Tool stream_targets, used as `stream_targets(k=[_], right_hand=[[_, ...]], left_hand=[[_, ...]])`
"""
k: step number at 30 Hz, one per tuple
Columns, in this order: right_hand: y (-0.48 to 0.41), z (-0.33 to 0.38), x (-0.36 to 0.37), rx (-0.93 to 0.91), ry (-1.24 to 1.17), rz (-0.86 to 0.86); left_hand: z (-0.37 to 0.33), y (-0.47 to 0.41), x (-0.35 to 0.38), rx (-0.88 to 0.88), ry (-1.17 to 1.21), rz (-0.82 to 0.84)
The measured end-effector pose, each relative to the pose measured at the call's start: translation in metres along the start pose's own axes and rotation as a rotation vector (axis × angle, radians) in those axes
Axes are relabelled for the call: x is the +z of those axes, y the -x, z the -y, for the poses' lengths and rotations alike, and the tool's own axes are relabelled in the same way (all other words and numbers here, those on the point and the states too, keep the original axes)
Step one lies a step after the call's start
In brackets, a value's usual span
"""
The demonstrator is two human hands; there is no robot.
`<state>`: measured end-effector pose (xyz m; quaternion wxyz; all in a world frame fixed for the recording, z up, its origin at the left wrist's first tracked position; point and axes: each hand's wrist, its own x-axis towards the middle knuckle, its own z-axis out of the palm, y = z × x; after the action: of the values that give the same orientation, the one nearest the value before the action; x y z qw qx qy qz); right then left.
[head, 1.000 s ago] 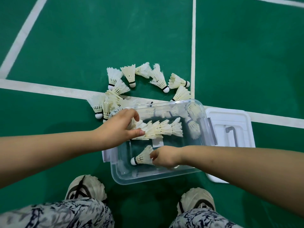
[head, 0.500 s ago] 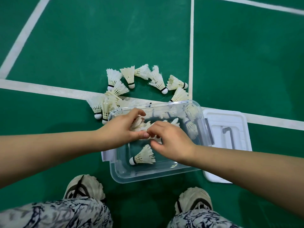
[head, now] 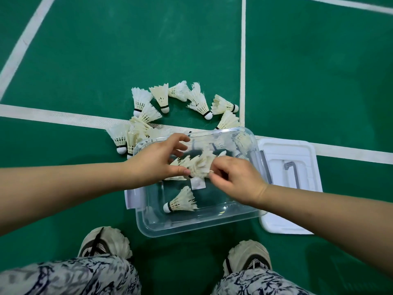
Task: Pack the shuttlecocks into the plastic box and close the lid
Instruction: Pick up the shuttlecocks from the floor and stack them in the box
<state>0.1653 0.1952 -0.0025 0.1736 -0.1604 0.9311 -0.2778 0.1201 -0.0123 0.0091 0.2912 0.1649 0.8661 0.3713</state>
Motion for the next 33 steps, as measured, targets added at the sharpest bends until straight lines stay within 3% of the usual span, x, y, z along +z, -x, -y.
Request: stream_targets(k=[6, 20, 25, 29, 33], right_hand=[[0.008, -0.007, 0.015, 0.007, 0.189, 0.244], [-0.004, -0.001, 0.044, 0.188, -0.010, 0.467], [-0.012, 0.003, 0.052, 0.239, -0.054, 0.651], [-0.019, 0.001, 0.048, 0.298, -0.071, 0.560], [-0.022, -0.007, 0.041, 0.299, -0.040, 0.365]], left_hand=[[0.006, 0.000, -0.001, 0.007, -0.035, -0.023], [0.009, 0.001, -0.007, 0.028, -0.046, -0.046], [0.015, 0.004, -0.011, 0.033, -0.051, -0.007], [0.021, 0.005, -0.020, 0.043, -0.054, -0.056], [0.033, -0.004, -0.045, 0.042, -0.083, -0.267]])
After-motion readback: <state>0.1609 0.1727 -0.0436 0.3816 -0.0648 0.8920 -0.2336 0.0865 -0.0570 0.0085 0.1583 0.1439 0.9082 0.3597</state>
